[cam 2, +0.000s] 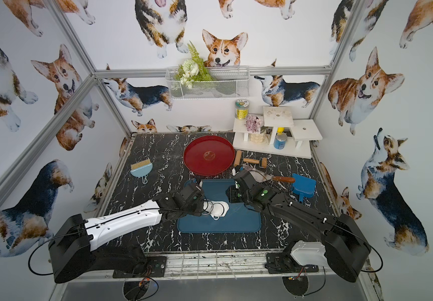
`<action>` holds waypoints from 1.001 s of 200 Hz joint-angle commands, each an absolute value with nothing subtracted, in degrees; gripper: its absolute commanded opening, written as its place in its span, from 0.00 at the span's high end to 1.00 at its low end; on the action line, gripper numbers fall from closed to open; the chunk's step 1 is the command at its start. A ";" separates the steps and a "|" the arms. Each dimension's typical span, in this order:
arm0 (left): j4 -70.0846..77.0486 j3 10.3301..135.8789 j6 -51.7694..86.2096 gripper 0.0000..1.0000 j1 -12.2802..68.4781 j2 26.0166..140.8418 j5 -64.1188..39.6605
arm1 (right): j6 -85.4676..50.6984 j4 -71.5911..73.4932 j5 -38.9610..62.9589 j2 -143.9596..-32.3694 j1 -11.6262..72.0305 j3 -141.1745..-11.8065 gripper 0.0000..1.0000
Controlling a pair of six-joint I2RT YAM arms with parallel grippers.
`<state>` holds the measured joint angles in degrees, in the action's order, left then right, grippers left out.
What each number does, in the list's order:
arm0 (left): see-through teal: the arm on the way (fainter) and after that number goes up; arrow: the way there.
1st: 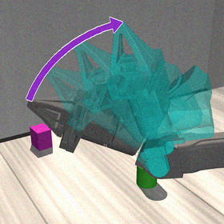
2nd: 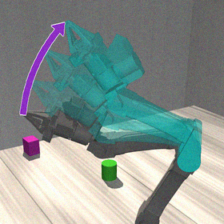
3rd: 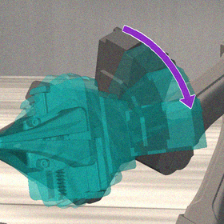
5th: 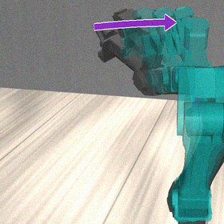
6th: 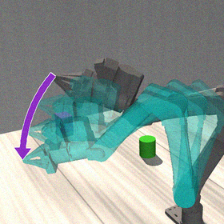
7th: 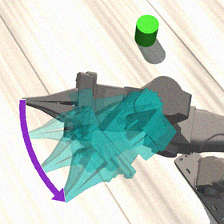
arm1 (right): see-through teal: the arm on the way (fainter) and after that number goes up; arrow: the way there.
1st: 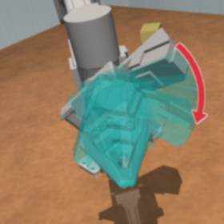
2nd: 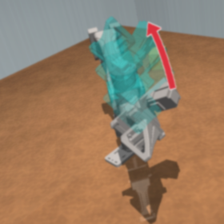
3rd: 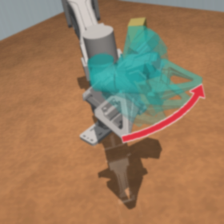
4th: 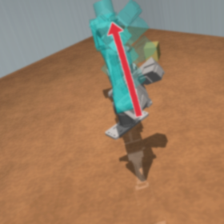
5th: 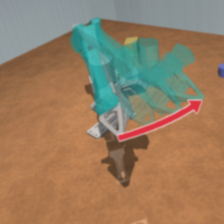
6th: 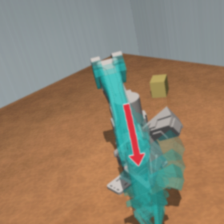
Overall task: Roll out the dumpling wrappers from the dough
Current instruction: Place the dumpling mold at the center of the board.
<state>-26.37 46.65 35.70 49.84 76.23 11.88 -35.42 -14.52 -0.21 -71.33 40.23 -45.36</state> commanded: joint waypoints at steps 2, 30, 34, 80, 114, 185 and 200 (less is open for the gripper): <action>-27.85 46.93 34.83 1.00 48.78 75.65 14.01 | -35.77 -15.30 -2.95 -70.09 40.05 -45.70 0.58; -28.03 46.76 34.11 1.00 45.56 73.56 14.45 | -35.51 -14.13 -3.94 -67.27 39.46 -44.74 0.54; -28.04 46.71 33.90 1.00 44.87 73.28 14.50 | -35.36 -14.02 -4.04 -66.93 39.38 -44.52 0.54; -26.50 44.70 31.34 1.00 33.70 69.48 14.93 | -33.69 -13.72 -3.13 -65.84 39.34 -42.94 0.49; -22.44 42.22 29.64 1.00 25.24 67.88 13.43 | -33.57 -13.36 -1.41 -66.31 39.37 -41.68 0.48; -16.35 38.56 27.95 1.00 15.87 74.36 8.93 | -33.74 -12.94 -0.70 -66.39 39.42 -40.70 0.48; -15.34 38.08 27.95 1.00 15.04 75.30 7.75 | -33.75 -12.83 -0.62 -66.47 39.38 -40.61 0.48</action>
<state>-18.57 38.63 28.84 16.10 74.19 10.02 -34.09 -14.17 -1.19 -66.41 39.33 -40.80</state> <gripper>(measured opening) 0.089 0.521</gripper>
